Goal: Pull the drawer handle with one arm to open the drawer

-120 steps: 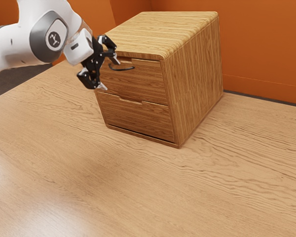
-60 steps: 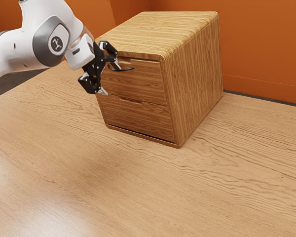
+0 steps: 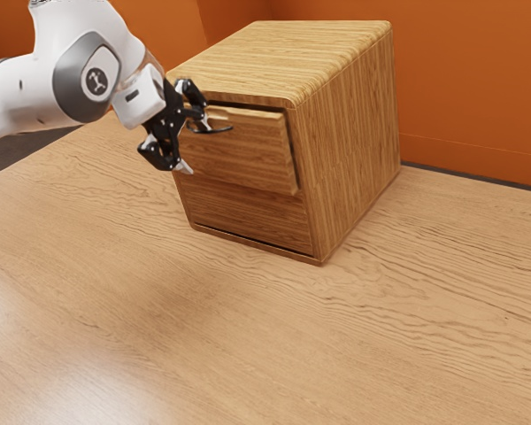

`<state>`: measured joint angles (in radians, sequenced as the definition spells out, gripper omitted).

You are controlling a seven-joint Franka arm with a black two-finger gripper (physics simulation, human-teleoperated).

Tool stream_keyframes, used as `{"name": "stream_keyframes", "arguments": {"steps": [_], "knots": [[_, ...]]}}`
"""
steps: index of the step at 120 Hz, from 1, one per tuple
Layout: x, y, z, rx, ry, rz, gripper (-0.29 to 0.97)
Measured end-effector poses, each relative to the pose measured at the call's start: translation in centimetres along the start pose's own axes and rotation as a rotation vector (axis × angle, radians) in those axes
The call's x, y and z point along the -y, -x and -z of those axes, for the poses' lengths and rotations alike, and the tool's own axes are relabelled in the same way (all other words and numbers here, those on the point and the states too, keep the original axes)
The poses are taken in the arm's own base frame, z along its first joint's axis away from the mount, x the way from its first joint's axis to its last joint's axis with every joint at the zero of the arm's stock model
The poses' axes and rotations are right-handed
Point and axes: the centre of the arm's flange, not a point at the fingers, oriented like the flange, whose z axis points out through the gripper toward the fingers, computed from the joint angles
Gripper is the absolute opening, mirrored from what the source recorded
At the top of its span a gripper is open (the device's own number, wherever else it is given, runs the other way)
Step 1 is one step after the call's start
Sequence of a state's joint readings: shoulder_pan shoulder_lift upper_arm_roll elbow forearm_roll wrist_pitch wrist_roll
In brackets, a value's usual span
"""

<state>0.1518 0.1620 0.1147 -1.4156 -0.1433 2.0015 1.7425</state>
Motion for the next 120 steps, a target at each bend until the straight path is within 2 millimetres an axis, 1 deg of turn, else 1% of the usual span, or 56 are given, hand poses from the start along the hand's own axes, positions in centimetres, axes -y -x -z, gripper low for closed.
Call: {"name": "stream_keyframes", "arguments": {"steps": [16, 49, 59, 85, 95, 120], "knots": [[-0.4, -0.1, -0.3, -0.002, 0.012, 0.0, 0.54], [-1.7, 0.0, 0.9, -0.005, 0.013, 0.005, 0.49], [-2.3, 0.1, 0.8, -0.006, 0.021, 0.008, 0.52], [-3.8, 0.2, 2.1, -0.009, 0.015, 0.013, 0.49], [-4.5, 0.2, 2.1, -0.01, 0.019, 0.017, 0.52], [-6.0, 0.4, 2.8, -0.012, 0.012, 0.023, 0.48]]}}
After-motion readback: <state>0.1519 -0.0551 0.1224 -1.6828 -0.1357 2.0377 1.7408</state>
